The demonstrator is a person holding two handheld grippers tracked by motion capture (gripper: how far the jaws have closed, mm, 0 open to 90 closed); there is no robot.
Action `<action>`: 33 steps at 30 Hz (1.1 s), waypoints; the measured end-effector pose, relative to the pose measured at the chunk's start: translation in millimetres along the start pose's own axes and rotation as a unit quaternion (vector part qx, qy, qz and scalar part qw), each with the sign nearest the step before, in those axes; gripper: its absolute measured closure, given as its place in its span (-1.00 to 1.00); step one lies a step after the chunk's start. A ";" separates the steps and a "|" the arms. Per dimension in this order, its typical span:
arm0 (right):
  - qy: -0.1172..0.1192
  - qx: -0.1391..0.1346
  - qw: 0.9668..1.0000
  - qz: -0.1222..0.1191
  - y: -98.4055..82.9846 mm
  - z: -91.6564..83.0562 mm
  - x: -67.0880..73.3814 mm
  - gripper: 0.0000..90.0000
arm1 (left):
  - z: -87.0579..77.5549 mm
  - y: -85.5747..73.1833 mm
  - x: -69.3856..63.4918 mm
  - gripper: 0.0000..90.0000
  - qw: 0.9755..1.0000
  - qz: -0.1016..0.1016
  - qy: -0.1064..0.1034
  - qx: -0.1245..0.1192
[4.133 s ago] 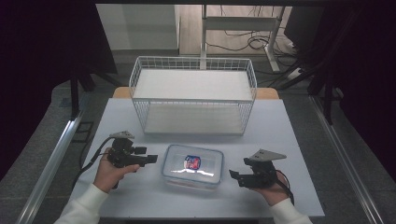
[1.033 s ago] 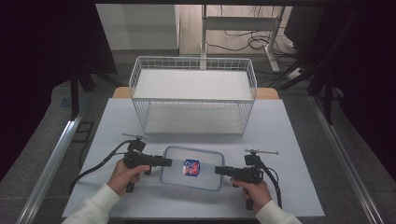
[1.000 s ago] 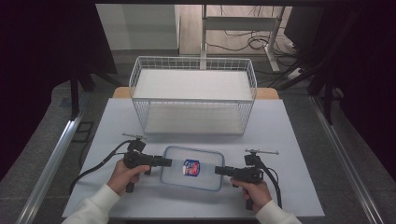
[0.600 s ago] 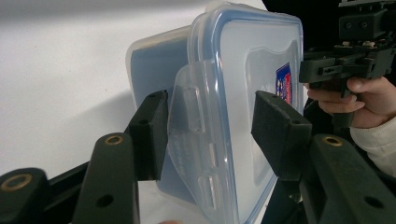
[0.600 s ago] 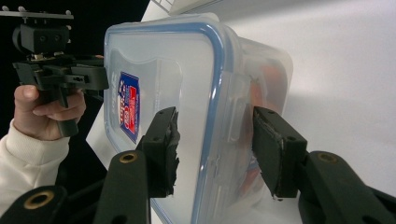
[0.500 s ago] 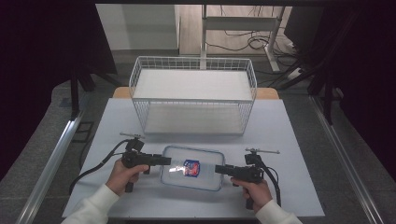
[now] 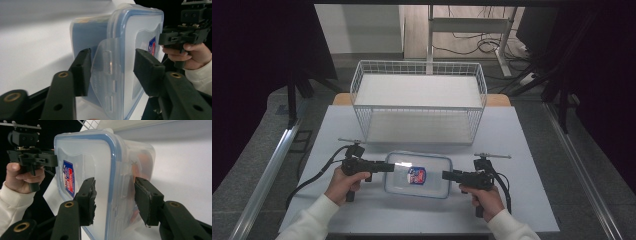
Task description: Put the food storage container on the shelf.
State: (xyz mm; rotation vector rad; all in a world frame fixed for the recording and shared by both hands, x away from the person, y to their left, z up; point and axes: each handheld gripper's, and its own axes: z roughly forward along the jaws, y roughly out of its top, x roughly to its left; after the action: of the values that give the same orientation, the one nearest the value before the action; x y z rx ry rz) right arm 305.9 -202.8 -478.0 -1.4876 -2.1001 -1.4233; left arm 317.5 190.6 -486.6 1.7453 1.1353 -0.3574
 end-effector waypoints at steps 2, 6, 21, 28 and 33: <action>0.001 -0.002 1.000 -0.006 3.2 0.6 -0.7 0.17 | -0.1 2.1 1.3 0.11 1.000 0.000 0.000 -0.001; 0.000 0.004 1.000 -0.009 9.2 4.2 -2.9 0.17 | 0.5 6.4 4.9 0.10 1.000 -0.001 0.004 -0.002; 0.006 -0.008 0.999 -0.045 57.7 10.0 -9.6 0.17 | -2.1 44.6 6.7 0.10 0.999 0.022 0.022 -0.034; 0.010 -0.001 0.998 -0.056 74.8 22.4 -19.9 0.17 | 1.8 53.9 20.5 0.10 0.999 0.019 0.027 -0.039; 0.010 0.010 0.998 -0.060 85.8 33.1 -32.8 0.17 | 10.5 58.1 33.3 0.10 0.999 0.010 0.032 -0.041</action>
State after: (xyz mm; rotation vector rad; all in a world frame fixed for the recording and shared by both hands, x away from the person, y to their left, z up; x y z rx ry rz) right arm 402.4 -194.6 -465.6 -1.3557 -2.2183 -1.4465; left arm 384.9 194.7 -480.8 1.7047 1.1623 -0.2404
